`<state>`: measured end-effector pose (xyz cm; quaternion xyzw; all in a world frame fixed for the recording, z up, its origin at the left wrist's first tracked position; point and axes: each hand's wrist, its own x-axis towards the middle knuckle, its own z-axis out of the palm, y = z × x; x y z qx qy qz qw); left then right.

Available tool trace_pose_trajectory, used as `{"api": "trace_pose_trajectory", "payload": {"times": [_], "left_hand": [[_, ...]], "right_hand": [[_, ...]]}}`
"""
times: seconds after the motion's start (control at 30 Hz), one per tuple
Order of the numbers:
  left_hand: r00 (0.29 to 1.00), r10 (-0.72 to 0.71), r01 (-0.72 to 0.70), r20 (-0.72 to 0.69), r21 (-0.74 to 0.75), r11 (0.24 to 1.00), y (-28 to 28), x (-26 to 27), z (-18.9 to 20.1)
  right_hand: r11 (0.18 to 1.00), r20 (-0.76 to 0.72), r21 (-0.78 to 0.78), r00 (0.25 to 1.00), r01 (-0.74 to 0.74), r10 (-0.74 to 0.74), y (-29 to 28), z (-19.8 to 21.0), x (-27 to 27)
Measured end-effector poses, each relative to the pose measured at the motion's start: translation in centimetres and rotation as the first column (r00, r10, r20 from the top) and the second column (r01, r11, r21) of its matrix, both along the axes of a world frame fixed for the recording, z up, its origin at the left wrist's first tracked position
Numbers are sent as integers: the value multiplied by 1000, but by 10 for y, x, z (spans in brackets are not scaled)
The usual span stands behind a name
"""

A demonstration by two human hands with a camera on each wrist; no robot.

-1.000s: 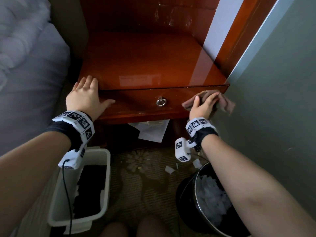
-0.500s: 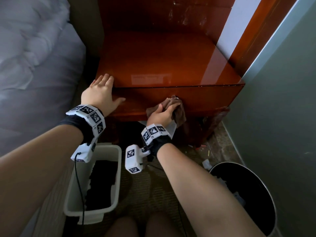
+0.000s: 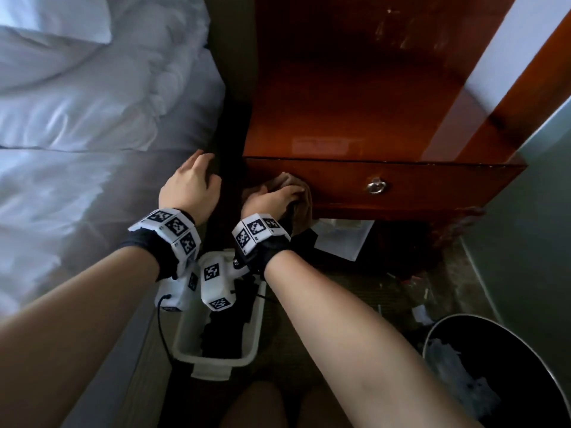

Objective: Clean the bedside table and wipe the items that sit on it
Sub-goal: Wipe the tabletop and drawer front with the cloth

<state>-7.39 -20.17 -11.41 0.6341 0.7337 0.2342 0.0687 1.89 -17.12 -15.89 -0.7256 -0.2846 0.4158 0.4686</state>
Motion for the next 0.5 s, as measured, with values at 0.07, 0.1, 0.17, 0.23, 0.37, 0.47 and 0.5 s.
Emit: {"api": "trace_pose_trajectory", "payload": {"times": [0.07,0.1,0.17,0.23,0.37,0.47,0.5], "left_hand": [[999,43,-43,11,15,999,-4,-8,4],[998,56,-56,11,19,998,-7,-12,6],[998,66,-66,0,15,998,-9,-16,10],[997,72,-72,-12,8,997,-11,-20,13],[997,71,-71,-20,4,997,-12,-22,22],[999,46,-45,-19,20,999,-8,-15,32],[999,34,-33,-20,28,999,-7,-12,35]], "right_hand": [[1000,-16,-19,1000,5,-6,1,6,2],[1000,-31,-9,1000,-4,4,2,8,5],[994,-103,32,989,-104,107,2,14,11],[988,-186,63,971,-144,153,2,28,15],[987,-235,62,963,148,-130,3,69,18],[966,-220,145,959,215,-180,-1,91,27],[960,-195,193,967,204,-166,-4,100,33]]}}
